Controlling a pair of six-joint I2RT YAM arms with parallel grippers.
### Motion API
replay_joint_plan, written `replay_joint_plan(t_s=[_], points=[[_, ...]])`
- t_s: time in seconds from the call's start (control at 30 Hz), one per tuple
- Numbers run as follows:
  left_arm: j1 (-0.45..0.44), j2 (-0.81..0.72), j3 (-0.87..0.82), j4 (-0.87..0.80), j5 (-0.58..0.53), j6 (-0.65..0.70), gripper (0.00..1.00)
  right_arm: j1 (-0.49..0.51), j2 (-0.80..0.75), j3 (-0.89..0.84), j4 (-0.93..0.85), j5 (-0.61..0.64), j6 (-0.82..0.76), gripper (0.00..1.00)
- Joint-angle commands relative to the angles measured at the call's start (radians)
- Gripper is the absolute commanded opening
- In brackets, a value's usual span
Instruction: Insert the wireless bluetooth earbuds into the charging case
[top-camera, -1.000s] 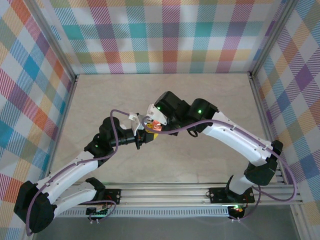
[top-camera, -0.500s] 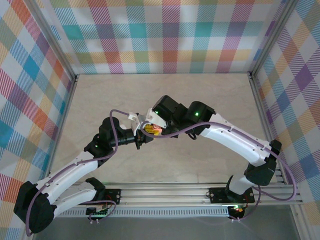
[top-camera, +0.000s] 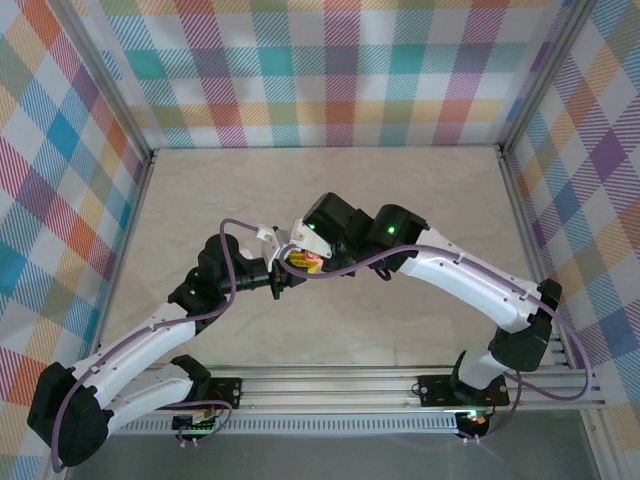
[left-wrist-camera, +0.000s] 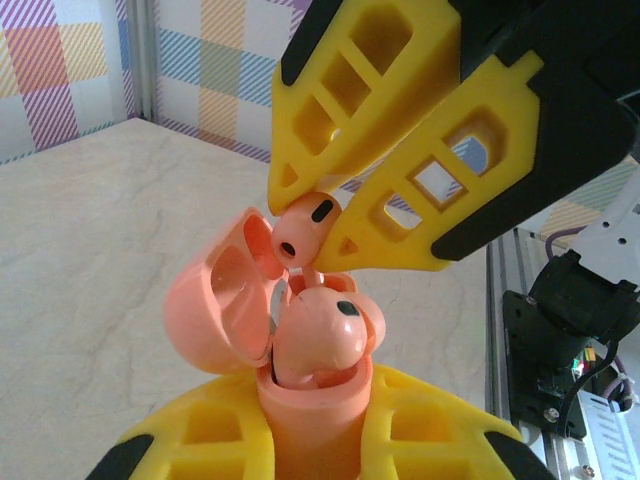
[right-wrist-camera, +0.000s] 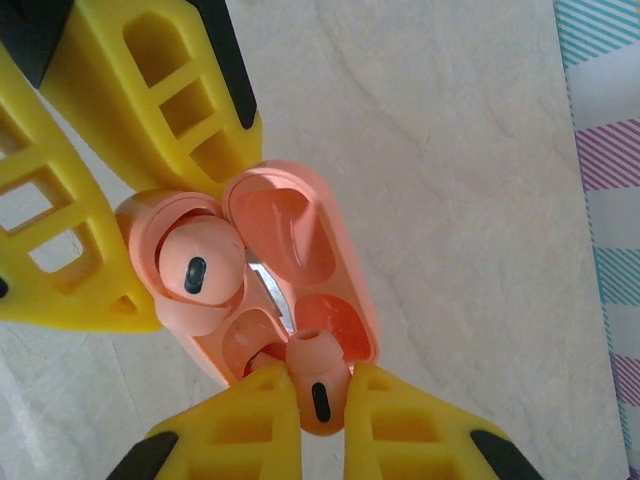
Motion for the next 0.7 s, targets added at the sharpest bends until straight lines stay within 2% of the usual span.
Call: replay_joint_plan(t_s=[0.0,0.67], points=[[-0.005,-0.018,0.02,0.071,0.01,-0.012,0.0,0.016,0.007,-0.015,-0.024,-0.093,-0.007,0.13],[-0.006,-0.013,0.022,0.078,0.01,-0.014,0.0,0.017,0.04,0.019,-0.017,-0.208,-0.007,0.15]])
